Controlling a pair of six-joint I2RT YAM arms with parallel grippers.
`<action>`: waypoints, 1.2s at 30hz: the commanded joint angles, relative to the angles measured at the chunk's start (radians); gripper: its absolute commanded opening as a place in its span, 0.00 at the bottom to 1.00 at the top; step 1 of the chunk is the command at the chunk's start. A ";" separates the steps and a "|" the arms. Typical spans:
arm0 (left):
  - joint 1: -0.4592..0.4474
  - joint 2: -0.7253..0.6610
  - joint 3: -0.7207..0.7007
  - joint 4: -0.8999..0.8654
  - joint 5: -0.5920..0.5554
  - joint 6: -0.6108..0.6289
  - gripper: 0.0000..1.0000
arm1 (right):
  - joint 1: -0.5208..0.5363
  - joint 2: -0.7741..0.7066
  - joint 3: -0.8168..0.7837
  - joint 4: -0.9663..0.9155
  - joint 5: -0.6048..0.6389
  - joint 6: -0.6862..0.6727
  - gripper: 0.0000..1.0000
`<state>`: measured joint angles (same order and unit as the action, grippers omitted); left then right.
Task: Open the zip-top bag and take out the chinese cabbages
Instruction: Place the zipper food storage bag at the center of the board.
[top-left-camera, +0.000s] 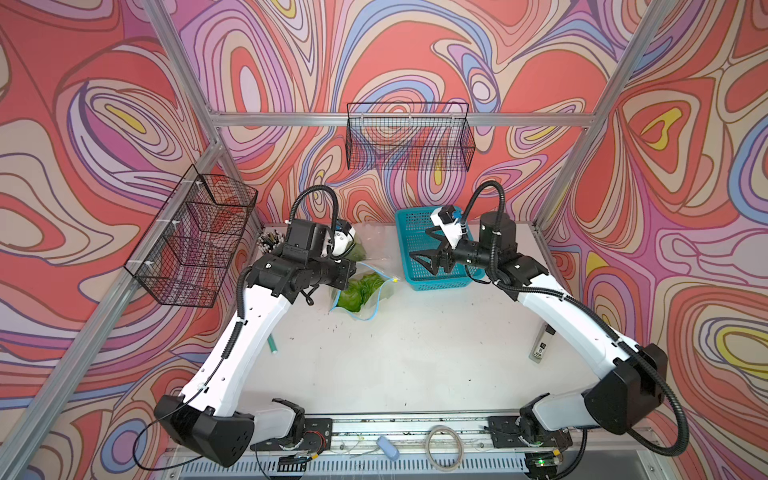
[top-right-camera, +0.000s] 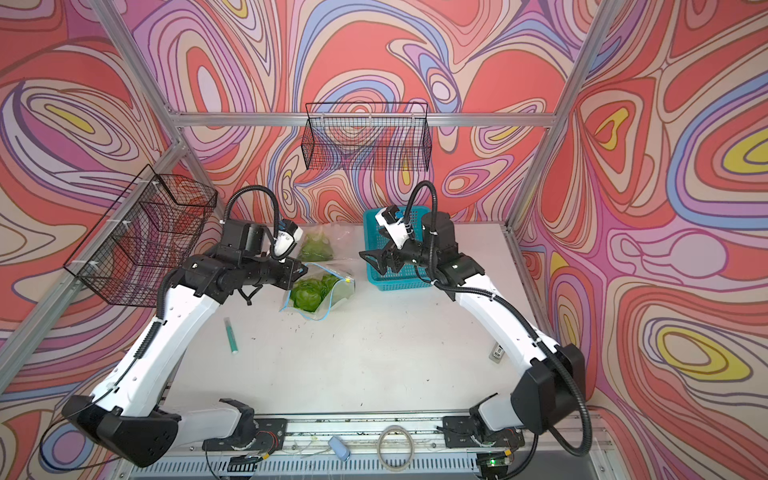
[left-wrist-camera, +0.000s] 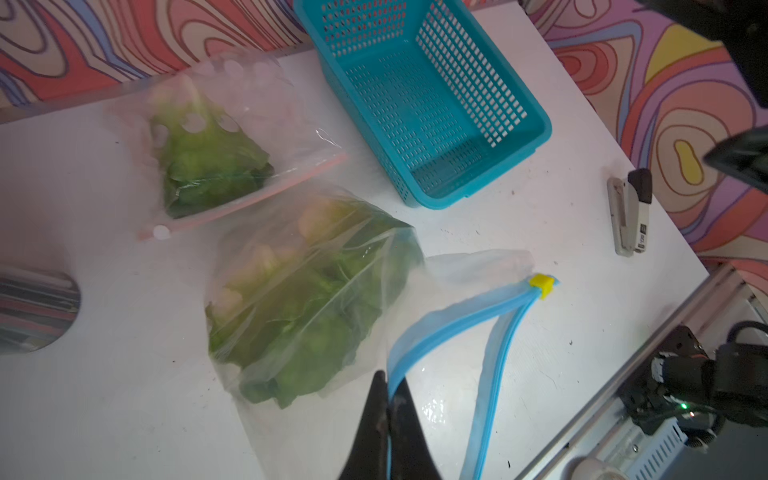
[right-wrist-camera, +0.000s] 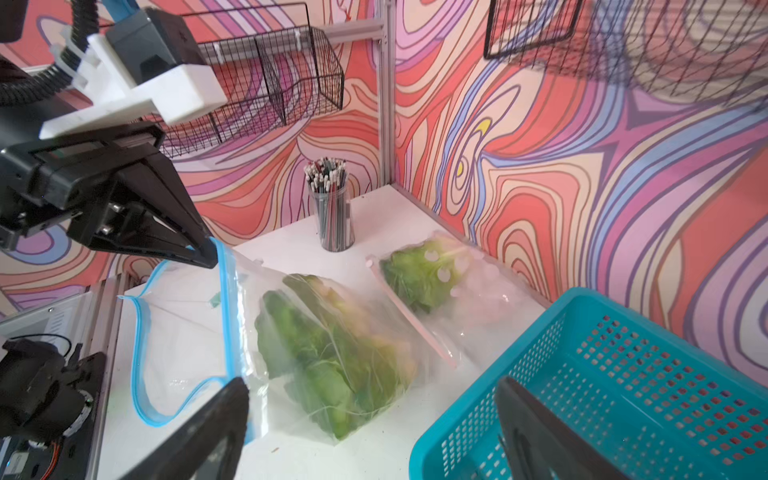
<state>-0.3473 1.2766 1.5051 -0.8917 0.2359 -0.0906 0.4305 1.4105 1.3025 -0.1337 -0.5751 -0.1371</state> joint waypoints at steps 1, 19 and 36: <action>-0.004 -0.038 0.048 0.033 -0.186 -0.088 0.00 | -0.003 -0.036 -0.041 0.094 0.042 0.045 0.96; -0.004 -0.109 0.043 0.117 -0.622 -0.245 0.00 | -0.003 -0.048 -0.085 0.118 0.037 0.054 0.96; -0.221 0.028 -0.190 0.300 -0.500 -0.579 0.00 | -0.003 -0.036 -0.130 0.161 -0.006 0.124 0.96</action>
<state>-0.5465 1.2728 1.3163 -0.6682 -0.2821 -0.5835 0.4305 1.3731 1.2049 -0.0151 -0.5533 -0.0566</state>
